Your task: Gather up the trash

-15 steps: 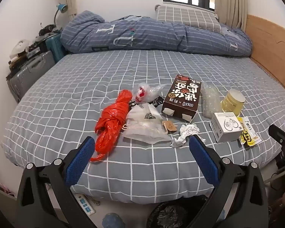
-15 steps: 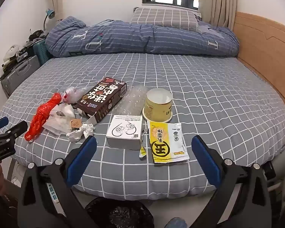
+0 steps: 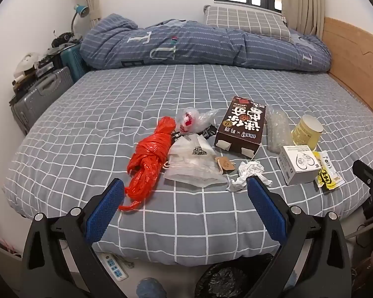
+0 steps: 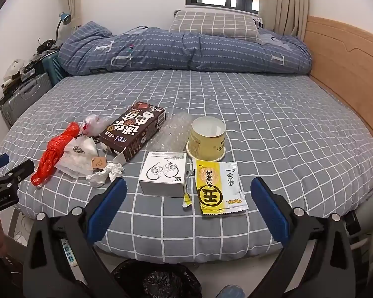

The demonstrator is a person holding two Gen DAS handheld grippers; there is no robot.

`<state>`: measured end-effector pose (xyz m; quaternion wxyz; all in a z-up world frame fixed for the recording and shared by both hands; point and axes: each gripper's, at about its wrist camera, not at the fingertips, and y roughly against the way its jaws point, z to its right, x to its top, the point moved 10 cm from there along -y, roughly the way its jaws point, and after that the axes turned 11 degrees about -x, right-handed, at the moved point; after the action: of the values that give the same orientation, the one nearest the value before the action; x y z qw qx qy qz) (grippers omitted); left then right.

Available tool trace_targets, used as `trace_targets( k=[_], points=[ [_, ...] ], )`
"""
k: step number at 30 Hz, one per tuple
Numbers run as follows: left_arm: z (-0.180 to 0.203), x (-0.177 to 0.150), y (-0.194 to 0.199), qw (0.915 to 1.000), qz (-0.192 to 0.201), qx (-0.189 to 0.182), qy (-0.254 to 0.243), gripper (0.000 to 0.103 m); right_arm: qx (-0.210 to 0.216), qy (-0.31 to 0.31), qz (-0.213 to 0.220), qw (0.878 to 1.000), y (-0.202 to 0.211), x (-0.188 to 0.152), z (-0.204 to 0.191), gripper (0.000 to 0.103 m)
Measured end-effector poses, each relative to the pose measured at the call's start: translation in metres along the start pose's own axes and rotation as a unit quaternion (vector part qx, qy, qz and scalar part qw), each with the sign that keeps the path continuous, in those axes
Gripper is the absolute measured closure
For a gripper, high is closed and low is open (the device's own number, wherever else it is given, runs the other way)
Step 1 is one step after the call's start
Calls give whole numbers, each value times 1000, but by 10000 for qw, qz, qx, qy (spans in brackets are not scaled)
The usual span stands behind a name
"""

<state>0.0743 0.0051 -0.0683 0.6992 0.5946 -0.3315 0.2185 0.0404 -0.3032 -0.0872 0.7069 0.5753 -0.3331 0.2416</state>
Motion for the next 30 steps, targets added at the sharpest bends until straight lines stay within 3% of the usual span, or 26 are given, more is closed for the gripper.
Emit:
trace_targets(
  k=[30],
  points=[
    [-1,-7,-8,9999,-168,-15,-20,6,-36,-4,40,10000,-3,-5,-11,7]
  ],
)
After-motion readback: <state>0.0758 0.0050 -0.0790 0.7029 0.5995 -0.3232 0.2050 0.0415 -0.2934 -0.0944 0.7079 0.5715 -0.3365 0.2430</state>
